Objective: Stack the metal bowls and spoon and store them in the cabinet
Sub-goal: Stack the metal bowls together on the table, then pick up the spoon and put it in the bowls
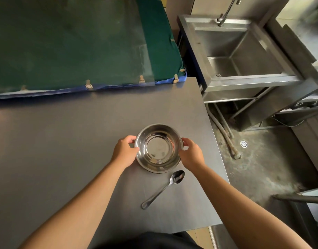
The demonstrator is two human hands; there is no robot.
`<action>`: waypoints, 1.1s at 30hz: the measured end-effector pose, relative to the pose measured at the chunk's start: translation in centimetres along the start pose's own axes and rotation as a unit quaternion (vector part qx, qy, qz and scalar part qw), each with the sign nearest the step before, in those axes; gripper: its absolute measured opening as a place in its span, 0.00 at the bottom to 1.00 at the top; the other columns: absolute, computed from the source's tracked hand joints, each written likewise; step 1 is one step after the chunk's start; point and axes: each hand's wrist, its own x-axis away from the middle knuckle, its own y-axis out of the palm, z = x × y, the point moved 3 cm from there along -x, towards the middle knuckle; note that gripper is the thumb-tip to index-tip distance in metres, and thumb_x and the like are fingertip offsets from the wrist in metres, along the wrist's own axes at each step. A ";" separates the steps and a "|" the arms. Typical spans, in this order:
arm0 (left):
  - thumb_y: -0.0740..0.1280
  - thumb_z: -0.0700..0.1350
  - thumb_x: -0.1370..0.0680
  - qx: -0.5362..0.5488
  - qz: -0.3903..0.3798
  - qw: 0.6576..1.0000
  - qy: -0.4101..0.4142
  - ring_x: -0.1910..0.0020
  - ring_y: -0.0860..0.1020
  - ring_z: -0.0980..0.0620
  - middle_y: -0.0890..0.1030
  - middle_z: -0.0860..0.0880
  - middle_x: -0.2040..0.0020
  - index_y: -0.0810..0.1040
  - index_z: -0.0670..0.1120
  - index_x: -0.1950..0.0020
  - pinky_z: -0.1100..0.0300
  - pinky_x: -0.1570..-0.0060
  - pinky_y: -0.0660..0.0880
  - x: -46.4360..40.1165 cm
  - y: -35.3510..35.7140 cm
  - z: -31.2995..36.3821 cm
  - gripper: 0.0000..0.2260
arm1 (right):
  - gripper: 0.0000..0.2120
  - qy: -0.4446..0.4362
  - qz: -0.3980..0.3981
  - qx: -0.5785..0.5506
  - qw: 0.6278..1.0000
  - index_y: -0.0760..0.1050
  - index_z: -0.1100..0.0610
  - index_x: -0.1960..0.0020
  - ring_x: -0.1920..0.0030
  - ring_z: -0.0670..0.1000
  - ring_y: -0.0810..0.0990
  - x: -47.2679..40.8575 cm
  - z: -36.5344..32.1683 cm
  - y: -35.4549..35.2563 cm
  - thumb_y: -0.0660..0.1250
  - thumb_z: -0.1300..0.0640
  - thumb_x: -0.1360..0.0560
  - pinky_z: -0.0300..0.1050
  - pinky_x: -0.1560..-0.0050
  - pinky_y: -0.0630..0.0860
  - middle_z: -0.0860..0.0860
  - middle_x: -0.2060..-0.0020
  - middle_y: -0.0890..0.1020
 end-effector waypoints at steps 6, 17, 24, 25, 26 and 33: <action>0.69 0.38 0.28 -0.034 0.010 0.999 -0.007 0.49 0.78 0.47 0.77 0.50 0.41 0.79 0.52 0.40 0.56 0.50 0.73 0.0 0.6 -0.7 0.18 | 0.15 -0.027 -0.016 0.046 0.998 0.78 0.50 0.35 0.48 0.55 0.84 -0.3 0.0 0.5 0.63 0.53 0.21 0.46 0.50 0.77 0.49 0.43 0.84; 0.69 0.33 0.25 0.087 0.013 0.993 -0.082 0.53 0.81 0.47 0.76 0.50 0.46 0.76 0.52 0.34 0.51 0.59 0.83 1.3 1.5 -2.4 0.23 | 0.21 -0.060 -0.068 0.086 0.992 0.74 0.52 0.30 0.41 0.54 0.81 0.0 0.3 0.4 0.65 0.56 0.22 0.52 0.41 0.78 0.52 0.38 0.81; 0.67 0.28 0.25 0.171 0.049 0.977 -0.121 0.53 0.79 0.47 0.74 0.50 0.50 0.75 0.47 0.33 0.57 0.65 0.81 3.9 1.8 -3.1 0.24 | 0.10 -0.262 -0.115 0.111 0.952 0.81 0.55 0.42 0.49 0.51 0.81 5.4 0.1 0.5 0.69 0.58 0.23 0.41 0.49 0.76 0.52 0.47 0.82; 0.66 0.28 0.25 0.177 0.054 0.975 -0.124 0.52 0.79 0.46 0.74 0.48 0.48 0.74 0.47 0.32 0.57 0.65 0.81 4.3 1.8 -3.3 0.24 | 0.09 -0.285 -0.142 0.125 0.940 0.82 0.54 0.43 0.51 0.50 0.81 6.4 0.4 0.8 0.68 0.57 0.23 0.40 0.51 0.75 0.51 0.48 0.82; 0.66 0.28 0.25 0.183 0.060 0.973 -0.127 0.51 0.80 0.45 0.74 0.46 0.46 0.74 0.47 0.32 0.57 0.64 0.81 4.8 1.8 -3.6 0.24 | 0.09 -0.302 -0.172 0.148 0.926 0.82 0.54 0.43 0.51 0.50 0.81 7.4 0.8 1.1 0.67 0.55 0.22 0.40 0.52 0.75 0.51 0.48 0.82; 0.67 0.29 0.25 0.227 0.102 0.957 -0.148 0.48 0.80 0.44 0.75 0.44 0.44 0.71 0.45 0.30 0.51 0.57 0.82 8.2 1.8 -6.3 0.25 | 0.14 -0.378 -0.288 0.349 0.808 0.77 0.57 0.36 0.39 0.57 0.76 10.5 3.4 3.2 0.61 0.57 0.19 0.55 0.39 0.75 0.55 0.39 0.79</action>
